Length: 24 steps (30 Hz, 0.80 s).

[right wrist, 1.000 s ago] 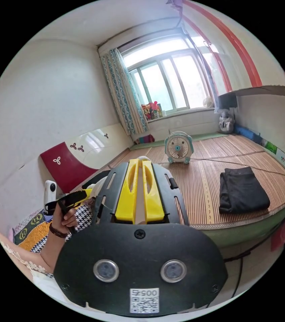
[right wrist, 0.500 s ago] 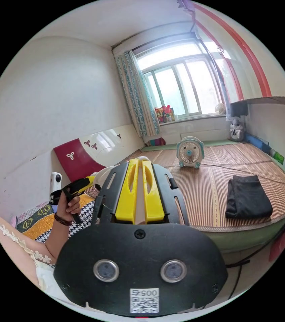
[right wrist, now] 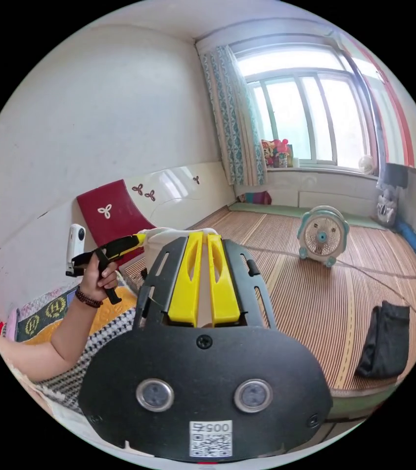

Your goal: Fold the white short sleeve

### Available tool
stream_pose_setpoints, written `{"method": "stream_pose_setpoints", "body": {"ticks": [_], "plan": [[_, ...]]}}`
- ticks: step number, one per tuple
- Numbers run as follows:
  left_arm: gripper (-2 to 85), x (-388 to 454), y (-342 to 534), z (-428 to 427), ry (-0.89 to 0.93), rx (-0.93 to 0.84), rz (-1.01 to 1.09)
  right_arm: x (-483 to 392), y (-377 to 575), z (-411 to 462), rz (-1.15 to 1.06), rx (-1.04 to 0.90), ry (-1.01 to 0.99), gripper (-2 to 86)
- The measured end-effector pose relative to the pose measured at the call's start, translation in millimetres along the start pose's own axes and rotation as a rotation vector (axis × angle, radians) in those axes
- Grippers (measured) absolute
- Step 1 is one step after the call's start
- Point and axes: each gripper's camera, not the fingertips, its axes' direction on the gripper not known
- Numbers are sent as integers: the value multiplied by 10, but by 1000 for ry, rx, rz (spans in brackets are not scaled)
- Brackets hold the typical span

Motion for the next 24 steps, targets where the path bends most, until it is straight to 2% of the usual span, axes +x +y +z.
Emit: {"method": "stream_pose_setpoints", "body": {"ticks": [4,6,9,12,16,20,24], "plan": [[45,-54,-749,70,-114,45,109,-247,-628,544,-12,78,33,-12],[45,-125,-897,82,-157,43,101,-380,-717,790,-26,84,41,-13],[46,-326,-821,174,-314,-1,108,-565,-564,1334,-30,12,7,-12],[48,-701,-418,327,-466,-116,28,-799,-64,2020,-71,-136,-33,-12],[39,-1165,398,403,-620,-242,-144,-1246,955,2868,-165,-484,-91,-4],[12,-1023,831,231,-625,-177,-155,-1522,1469,2720,-232,-518,-194,27],[-4,-432,906,146,-630,-96,-52,-1533,1478,2304,-268,-459,-190,35]]}}
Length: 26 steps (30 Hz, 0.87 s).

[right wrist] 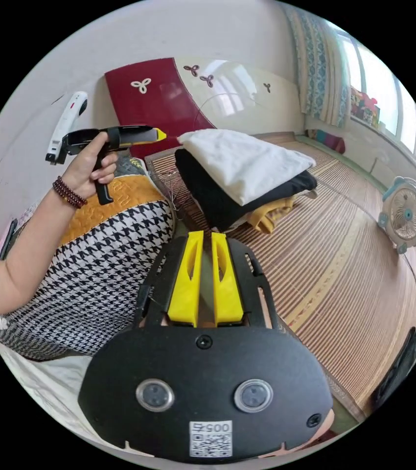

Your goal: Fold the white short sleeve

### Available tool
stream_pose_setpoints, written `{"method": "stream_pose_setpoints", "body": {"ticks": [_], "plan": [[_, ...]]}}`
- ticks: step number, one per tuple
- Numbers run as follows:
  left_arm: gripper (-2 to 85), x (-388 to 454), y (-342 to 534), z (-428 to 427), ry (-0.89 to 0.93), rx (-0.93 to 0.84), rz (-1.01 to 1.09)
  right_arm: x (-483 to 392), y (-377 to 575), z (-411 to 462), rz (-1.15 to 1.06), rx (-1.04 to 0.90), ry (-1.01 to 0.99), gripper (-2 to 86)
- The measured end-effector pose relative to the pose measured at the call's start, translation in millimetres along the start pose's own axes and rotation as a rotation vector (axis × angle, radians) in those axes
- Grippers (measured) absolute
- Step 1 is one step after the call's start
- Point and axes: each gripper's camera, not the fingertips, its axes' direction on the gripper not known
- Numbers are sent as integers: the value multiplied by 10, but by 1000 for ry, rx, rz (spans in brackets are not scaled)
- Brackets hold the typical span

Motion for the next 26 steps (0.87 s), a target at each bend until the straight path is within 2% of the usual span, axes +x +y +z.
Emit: {"method": "stream_pose_setpoints", "body": {"ticks": [8,18,26], "plan": [[-6,1170,332,-418,216,69,191,131,409,-1172,-9,92,201,37],[-4,2584,1133,-688,402,15,422,175,1270,-2795,138,171,516,36],[-2,3563,1602,-874,589,-5,571,-310,1972,-4274,253,239,820,35]]}}
